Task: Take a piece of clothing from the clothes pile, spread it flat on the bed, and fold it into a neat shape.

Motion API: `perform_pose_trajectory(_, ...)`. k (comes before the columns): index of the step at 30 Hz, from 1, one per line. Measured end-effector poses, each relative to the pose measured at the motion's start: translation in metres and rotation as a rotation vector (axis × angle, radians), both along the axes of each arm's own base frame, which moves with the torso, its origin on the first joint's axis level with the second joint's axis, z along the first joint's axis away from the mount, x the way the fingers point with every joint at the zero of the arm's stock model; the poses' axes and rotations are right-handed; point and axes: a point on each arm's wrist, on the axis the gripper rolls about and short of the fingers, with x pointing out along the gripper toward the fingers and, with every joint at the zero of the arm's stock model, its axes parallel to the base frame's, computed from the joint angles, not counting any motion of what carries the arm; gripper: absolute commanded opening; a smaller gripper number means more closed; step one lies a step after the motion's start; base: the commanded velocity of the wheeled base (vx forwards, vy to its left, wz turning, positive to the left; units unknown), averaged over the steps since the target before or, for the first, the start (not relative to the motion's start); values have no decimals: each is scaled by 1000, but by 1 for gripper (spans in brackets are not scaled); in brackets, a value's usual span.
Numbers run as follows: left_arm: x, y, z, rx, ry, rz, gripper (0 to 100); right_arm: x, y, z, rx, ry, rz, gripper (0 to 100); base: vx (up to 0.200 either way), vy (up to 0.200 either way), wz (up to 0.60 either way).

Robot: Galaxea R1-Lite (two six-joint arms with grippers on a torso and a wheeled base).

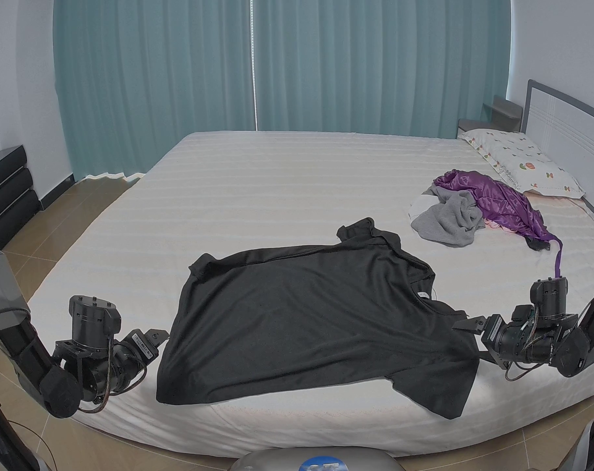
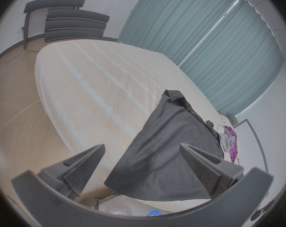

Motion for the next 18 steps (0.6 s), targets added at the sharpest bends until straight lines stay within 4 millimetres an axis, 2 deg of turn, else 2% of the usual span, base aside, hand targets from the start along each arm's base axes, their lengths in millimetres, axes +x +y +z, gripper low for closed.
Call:
perform_pose_trajectory(2, 1, -1, 1, -2, -8, -1, 100, 0, 0, 0, 0, 0, 0, 100, 0, 0, 0)
perform_pose_trajectory(8, 3, -1, 2, -3, -13, 0, 100, 0, 0, -1, -1, 4, 0, 100, 200, 0, 0)
perform_pose_trajectory(12, 6, -2, 4, -5, -27, 0, 100, 0, 0, -2, -1, 8, 1, 100, 0, 0, 0)
perform_pose_trajectory(18, 24, -5, 14, -17, -89, -1, 100, -1, 0, -3, 0, 12, 2, 100, 0, 0, 0)
